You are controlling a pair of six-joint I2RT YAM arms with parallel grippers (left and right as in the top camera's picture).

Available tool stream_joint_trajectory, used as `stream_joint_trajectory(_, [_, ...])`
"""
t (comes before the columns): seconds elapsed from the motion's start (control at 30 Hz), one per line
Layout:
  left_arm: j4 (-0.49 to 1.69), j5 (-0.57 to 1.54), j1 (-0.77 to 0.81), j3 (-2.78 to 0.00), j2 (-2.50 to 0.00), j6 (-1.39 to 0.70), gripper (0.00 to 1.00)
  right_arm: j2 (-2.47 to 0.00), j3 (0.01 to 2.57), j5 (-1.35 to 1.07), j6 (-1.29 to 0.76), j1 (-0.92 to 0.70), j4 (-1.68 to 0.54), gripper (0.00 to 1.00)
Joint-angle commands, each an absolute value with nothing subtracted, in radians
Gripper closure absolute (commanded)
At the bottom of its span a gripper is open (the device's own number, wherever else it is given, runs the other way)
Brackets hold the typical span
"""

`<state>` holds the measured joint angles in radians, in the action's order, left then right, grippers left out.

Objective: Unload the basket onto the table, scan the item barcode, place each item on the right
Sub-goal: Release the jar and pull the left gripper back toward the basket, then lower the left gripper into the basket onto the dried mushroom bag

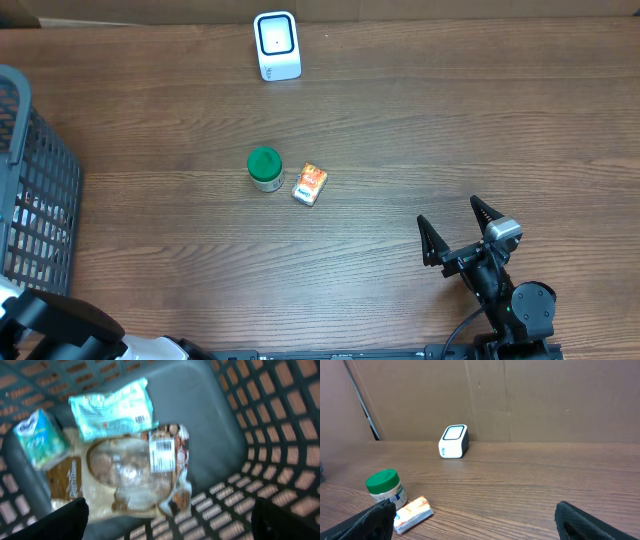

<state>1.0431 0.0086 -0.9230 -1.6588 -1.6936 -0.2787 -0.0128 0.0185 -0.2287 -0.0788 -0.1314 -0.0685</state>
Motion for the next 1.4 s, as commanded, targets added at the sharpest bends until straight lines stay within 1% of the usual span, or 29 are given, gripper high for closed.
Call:
stream_joint_trajectory(0.0, [0.990,-0.021,-0.917,-1.621,-1.745,-0.250,0.10,-0.003,0.008,-0.225,-0.086,-0.128,-0.061,0.00])
stream_joint_trajectory(0.13, [0.972,-0.007,-0.896,-1.618,-1.832,-0.107,0.10,-0.003,0.008,-0.225,-0.086,-0.128,-0.061,0.00])
stream_joint_trajectory(0.3, [0.999,-0.010,-0.896,-1.618,-1.923,-0.049,0.14,-0.003,0.008,-0.225,-0.086,-0.128,-0.061,0.00])
stream_joint_trajectory(0.5, [1.010,-0.010,-0.896,-1.618,-2.017,-0.036,0.10,-0.003,0.008,-0.225,-0.086,-0.128,-0.061,0.00])
stream_joint_trajectory(0.67, [1.026,-0.015,-0.896,-1.618,-2.093,-0.029,0.09,-0.003,0.008,-0.225,-0.086,-0.128,-0.061,0.00])
stream_joint_trajectory(0.83, [1.050,-0.053,-0.896,-1.618,-2.167,-0.030,0.09,-0.003,0.008,-0.225,-0.086,-0.128,-0.061,0.00])
stream_joint_trajectory(0.9, [1.054,-0.055,-0.896,-1.618,-2.189,-0.031,0.11,-0.003,0.008,-0.225,-0.086,-0.128,-0.061,0.00])
stream_joint_trajectory(0.97, [1.054,-0.055,-0.896,-1.618,-2.213,-0.034,0.20,-0.003,0.008,-0.225,-0.086,-0.128,-0.061,0.00])
stream_joint_trajectory(1.03, [1.053,-0.055,-0.896,-1.618,-2.216,-0.038,0.35,-0.003,0.008,-0.225,-0.086,-0.128,-0.061,0.00])
stream_joint_trajectory(1.07, [1.052,-0.055,-0.896,-1.618,-2.216,-0.044,0.47,-0.003,0.008,-0.225,-0.086,-0.128,-0.061,0.00])
stream_joint_trajectory(1.13, [1.050,-0.054,-0.896,-1.618,-2.216,-0.057,0.59,-0.003,0.008,-0.225,-0.086,-0.128,-0.061,0.00])
stream_joint_trajectory(1.3, [1.051,-0.051,-0.896,-1.619,-2.216,-0.060,0.82,-0.003,0.008,-0.225,-0.086,-0.128,-0.061,0.00])
stream_joint_trajectory(1.37, [1.051,-0.044,-0.896,-1.620,-2.216,-0.060,0.89,-0.003,0.008,-0.225,-0.086,-0.128,-0.061,0.00])
